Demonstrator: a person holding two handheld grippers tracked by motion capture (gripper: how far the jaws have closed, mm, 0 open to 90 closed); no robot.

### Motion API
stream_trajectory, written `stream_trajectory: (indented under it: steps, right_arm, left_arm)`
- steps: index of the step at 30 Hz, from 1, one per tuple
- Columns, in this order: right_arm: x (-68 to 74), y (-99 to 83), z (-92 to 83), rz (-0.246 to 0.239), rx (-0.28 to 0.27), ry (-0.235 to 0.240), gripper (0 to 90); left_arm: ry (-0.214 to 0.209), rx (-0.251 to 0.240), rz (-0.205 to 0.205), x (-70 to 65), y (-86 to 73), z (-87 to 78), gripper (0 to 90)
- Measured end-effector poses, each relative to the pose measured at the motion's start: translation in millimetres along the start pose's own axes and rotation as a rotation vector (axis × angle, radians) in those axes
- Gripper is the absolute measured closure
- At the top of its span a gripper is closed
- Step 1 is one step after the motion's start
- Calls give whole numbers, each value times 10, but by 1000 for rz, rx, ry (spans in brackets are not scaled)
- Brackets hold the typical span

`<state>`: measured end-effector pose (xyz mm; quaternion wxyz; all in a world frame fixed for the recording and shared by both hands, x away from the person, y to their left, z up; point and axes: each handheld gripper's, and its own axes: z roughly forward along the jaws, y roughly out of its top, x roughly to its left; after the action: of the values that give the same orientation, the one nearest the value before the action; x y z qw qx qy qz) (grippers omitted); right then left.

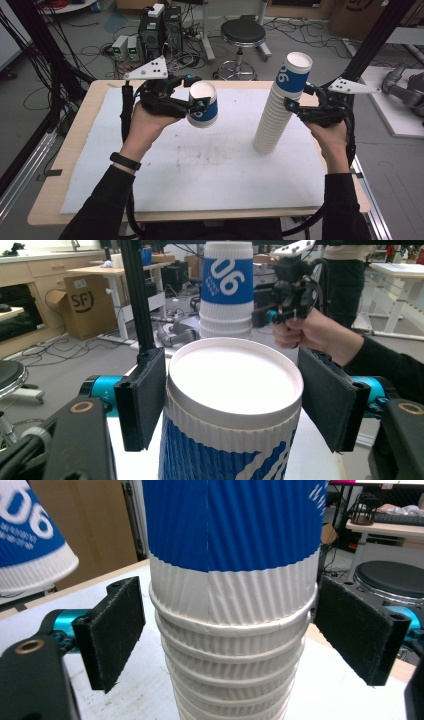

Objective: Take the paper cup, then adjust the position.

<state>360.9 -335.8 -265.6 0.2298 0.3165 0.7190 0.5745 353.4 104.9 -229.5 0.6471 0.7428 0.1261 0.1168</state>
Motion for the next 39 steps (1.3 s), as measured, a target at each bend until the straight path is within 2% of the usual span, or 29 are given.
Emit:
stream_trajectory:
  steps: [7,12,16,17,19,22,26,29,36,39]
  right_arm:
    - [16,-5,-88,3,-8,-14,134]
    - [73,-31,-248,11,-30,-32,134]
    - [109,-62,-353,17,-36,-6,134]
    - [119,-69,-374,16,-34,-5,134]
    - [141,-81,-406,17,-35,-3,134]
    - [170,-93,-442,2,-22,5,134]
    - [213,-76,-523,-17,-23,26,134]
    - [250,-54,-570,-37,-32,59,134]
    - [395,32,-614,-108,-62,158,134]
    - [476,60,-582,-122,-63,200,135]
  left_arm:
    - [7,5,-18,11,-173,-88,300]
    - [21,2,-25,9,-312,-167,300]
    - [12,3,-34,11,-383,-187,300]
    - [22,11,-23,5,-392,-191,299]
    - [22,9,-27,0,-403,-192,300]
    - [17,0,-26,-20,-432,-231,300]
    - [17,-3,-27,-36,-435,-254,300]
    - [8,-2,-31,-39,-434,-261,299]
    - [-13,-10,-25,-93,-416,-262,299]
    - [-23,-6,-26,-120,-407,-243,299]
